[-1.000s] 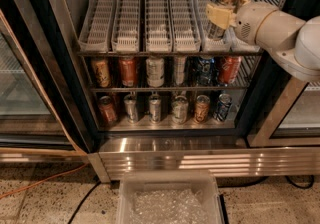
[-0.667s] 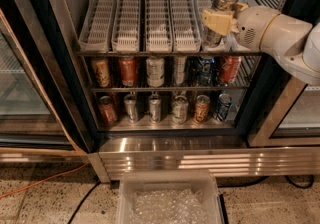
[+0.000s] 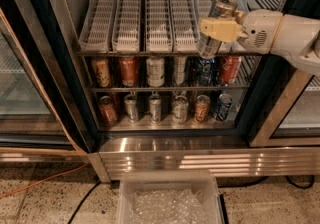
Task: Pick redbull can from top shelf of fridge
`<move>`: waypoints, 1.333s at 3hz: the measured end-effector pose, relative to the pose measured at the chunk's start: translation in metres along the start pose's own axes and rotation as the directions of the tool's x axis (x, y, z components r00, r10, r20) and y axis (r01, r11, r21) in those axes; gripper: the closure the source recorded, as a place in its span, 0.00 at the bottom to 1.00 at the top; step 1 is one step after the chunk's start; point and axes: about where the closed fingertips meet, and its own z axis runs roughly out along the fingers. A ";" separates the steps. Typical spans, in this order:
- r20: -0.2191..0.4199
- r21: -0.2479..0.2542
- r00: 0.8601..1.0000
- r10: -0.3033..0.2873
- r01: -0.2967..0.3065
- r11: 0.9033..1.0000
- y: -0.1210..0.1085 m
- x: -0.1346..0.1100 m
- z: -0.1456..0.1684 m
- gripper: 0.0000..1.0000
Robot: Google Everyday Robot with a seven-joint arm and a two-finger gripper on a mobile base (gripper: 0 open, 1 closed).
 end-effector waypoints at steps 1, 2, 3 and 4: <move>-0.044 -0.135 0.999 0.019 -0.024 0.991 0.028 0.006 -0.007 1.00; -0.060 -0.176 0.998 0.014 -0.025 0.984 0.039 0.009 -0.007 1.00; -0.060 -0.176 0.998 0.014 -0.025 0.984 0.039 0.009 -0.007 1.00; -0.047 -0.180 0.998 -0.033 0.024 0.983 0.057 0.015 0.001 1.00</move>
Offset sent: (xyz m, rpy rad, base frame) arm -0.0237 0.0076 -0.0027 -0.0116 0.0326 0.1200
